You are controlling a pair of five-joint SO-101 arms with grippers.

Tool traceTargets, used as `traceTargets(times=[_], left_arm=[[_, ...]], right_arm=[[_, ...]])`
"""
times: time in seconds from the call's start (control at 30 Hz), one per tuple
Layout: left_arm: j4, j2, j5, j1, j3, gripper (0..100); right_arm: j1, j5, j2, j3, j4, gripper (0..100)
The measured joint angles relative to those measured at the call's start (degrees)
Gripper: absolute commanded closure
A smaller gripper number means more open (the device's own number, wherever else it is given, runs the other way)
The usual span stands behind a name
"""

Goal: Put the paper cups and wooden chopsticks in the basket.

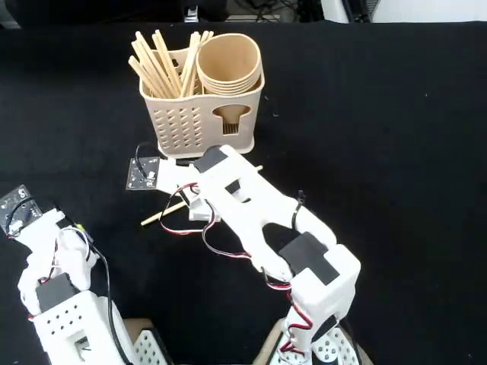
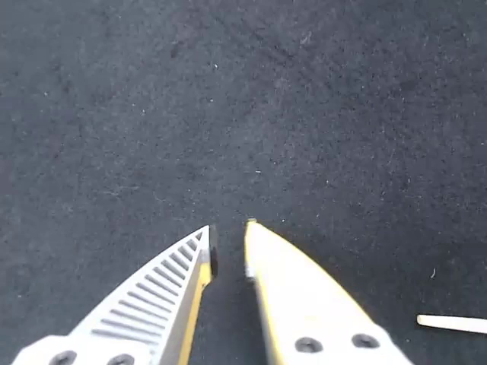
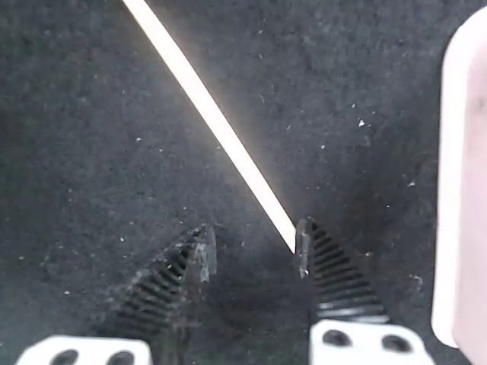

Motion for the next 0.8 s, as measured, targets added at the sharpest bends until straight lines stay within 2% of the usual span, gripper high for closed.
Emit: traceTargets(times=[0.3, 0.4, 0.53, 0.63, 0.8], left_arm=[[0.00, 0.00, 0.09, 0.26, 0.00, 87], [0.00, 0.00, 0.09, 0.26, 0.00, 87], [0.00, 0.00, 0.09, 0.26, 0.00, 87], [0.00, 0.00, 0.09, 0.26, 0.00, 87], [0.00, 0.00, 0.09, 0.26, 0.00, 87]], right_arm=[[0.00, 0.00, 2.37, -3.25, -0.18, 80.3], [0.00, 0.00, 6.42, -5.98, -0.09, 76.7], [0.00, 0.09, 10.99, -11.52, 3.78, 76.9], [-0.09, 0.09, 13.45, -14.95, 6.42, 81.2], [0.35, 4.66, 14.77, -18.20, 8.44, 98.2]])
